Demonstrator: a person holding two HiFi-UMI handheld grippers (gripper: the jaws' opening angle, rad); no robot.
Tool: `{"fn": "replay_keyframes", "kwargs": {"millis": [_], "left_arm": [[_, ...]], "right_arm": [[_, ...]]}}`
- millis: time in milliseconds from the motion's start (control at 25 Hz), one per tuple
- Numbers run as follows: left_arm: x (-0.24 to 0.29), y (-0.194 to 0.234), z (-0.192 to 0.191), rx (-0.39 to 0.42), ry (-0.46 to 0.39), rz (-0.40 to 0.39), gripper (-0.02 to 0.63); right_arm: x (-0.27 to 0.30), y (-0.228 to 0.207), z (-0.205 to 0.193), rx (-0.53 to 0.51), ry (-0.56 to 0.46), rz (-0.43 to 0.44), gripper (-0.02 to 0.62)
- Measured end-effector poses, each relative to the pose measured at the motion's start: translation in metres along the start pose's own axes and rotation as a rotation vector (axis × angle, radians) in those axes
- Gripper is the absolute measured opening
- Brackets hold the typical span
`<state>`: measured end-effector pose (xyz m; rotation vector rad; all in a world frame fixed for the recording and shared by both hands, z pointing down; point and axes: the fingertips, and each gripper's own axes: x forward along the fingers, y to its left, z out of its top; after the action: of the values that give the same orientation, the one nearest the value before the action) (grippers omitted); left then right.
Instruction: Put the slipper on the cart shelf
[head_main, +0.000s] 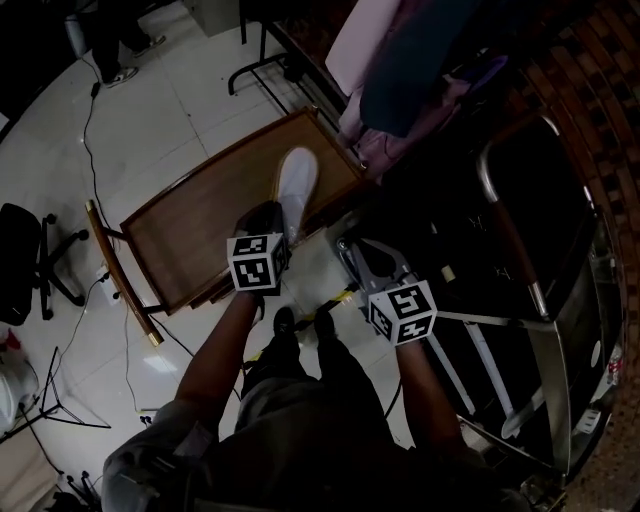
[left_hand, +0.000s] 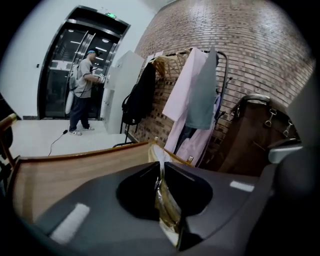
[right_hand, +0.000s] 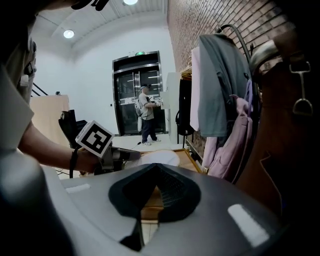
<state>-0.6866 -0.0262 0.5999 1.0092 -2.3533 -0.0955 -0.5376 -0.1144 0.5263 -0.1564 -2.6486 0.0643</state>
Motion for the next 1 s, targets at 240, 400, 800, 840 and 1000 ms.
{"fn": "replay_keyframes", "kwargs": {"millis": [240, 400, 800, 840, 1000], "left_arm": [[-0.028, -0.046, 0.025, 0.126, -0.050, -0.098, 0.032], [-0.057, -0.087, 0.026, 0.164, -0.062, -0.150, 0.032], [-0.161, -0.188, -0.008, 0.221, -0.114, -0.181, 0.032], [-0.175, -0.197, -0.014, 0.224, -0.120, -0.185, 0.032], [-0.226, -0.233, -0.040, 0.228, -0.139, -0.209, 0.032]], "right_arm": [[-0.037, 0.004, -0.003, 0.034, -0.049, -0.076, 0.000], [-0.076, 0.004, -0.001, 0.034, -0.113, -0.114, 0.000], [-0.218, 0.019, -0.037, 0.046, -0.229, -0.172, 0.000], [-0.233, 0.023, -0.043, 0.044, -0.235, -0.175, 0.000], [-0.287, 0.037, -0.063, 0.043, -0.253, -0.194, 0.000]]}}
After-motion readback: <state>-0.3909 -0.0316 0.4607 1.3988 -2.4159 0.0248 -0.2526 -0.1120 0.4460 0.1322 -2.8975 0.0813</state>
